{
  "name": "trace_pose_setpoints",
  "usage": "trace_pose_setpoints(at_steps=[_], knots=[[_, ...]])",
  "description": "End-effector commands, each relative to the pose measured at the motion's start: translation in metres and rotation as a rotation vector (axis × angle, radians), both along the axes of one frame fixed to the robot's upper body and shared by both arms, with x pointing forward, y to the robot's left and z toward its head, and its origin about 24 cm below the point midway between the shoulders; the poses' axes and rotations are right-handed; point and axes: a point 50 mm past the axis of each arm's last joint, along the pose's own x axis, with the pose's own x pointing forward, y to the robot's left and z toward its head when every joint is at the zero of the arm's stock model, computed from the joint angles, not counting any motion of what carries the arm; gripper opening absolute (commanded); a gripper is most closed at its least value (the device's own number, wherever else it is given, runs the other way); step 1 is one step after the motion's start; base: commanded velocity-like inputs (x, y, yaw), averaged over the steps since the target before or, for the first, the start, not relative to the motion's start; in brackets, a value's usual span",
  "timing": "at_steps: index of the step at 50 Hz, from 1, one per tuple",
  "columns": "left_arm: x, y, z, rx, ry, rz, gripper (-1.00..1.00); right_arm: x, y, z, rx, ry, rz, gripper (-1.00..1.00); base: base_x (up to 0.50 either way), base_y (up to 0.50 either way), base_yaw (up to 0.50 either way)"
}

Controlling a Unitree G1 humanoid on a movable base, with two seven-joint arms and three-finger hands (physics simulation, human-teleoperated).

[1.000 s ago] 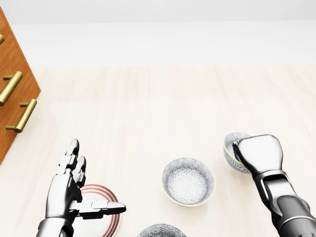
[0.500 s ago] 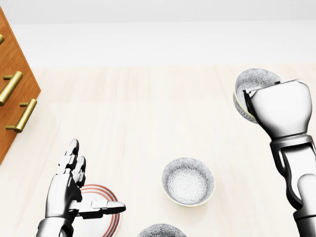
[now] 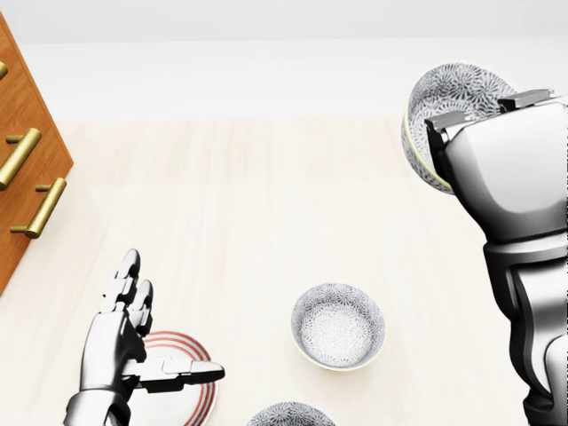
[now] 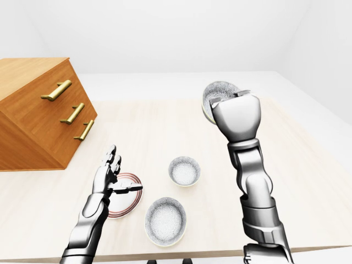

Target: Stack the bowl at the front on the bowl in the middle.

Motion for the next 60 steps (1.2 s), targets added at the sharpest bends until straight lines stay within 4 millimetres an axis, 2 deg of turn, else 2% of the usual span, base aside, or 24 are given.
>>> trace_pose_setpoints(at_steps=[1,5,10,11,15,16,21,22,35,36,41,42,45,46,60], knots=[[0.000,0.000,0.001,-0.001,0.000,0.001,1.00,-0.011,0.012,0.004,0.037,0.014,0.032,-1.00,0.00,0.00,0.00],[0.000,0.001,0.000,-0.001,0.000,0.001,1.00,-0.012,0.020,-0.004,0.073,0.093,0.058,-1.00,0.00,0.00,0.00],[0.000,0.001,0.000,-0.001,0.000,0.001,1.00,-0.012,0.020,-0.004,0.076,0.093,0.055,-1.00,0.00,0.00,0.00],[0.000,0.000,0.000,-0.001,-0.002,0.000,1.00,-0.012,0.029,-0.017,0.050,0.125,0.062,-1.00,0.00,0.00,0.00],[0.000,0.000,0.000,-0.001,-0.002,0.000,1.00,-0.012,0.029,-0.018,0.050,0.126,0.059,-1.00,0.00,0.00,0.00],[0.000,0.001,0.001,-0.002,-0.004,0.002,1.00,-0.016,0.046,-0.046,0.013,0.187,0.084,-1.00,0.00,0.00,0.00],[0.000,0.001,0.002,-0.002,-0.004,0.002,1.00,-0.017,0.047,-0.048,0.010,0.190,0.085,-1.00,0.00,0.00,0.00],[0.000,0.001,0.002,-0.002,-0.004,0.001,1.00,-0.018,0.052,-0.061,0.018,0.234,0.097,-1.00,0.00,0.00,0.00],[0.000,0.001,0.002,-0.002,-0.004,0.001,1.00,-0.019,0.053,-0.062,0.017,0.237,0.101,-1.00,0.00,0.00,0.00],[0.001,0.002,0.000,-0.001,-0.003,0.002,1.00,-0.023,0.061,-0.078,0.016,0.294,0.117,-1.00,0.00,0.00,0.00],[0.001,0.002,0.000,-0.001,-0.003,0.002,1.00,-0.024,0.062,-0.080,0.014,0.298,0.122,-1.00,0.00,0.00,0.00],[0.000,0.001,0.002,-0.001,-0.002,0.002,1.00,-0.027,0.069,-0.091,0.011,0.346,0.136,-1.00,0.00,0.00,0.00],[0.000,0.001,0.002,-0.001,-0.002,0.002,1.00,-0.027,0.069,-0.092,0.009,0.350,0.140,-1.00,0.00,0.00,0.00],[0.001,0.002,0.003,-0.001,-0.004,0.005,1.00,-0.033,0.077,-0.099,0.028,0.394,0.165,-1.00,0.00,0.00,0.00],[0.001,0.002,0.003,-0.001,-0.006,0.007,1.00,-0.039,0.081,-0.102,0.086,0.452,0.195,-1.00,0.00,0.00,0.00]])
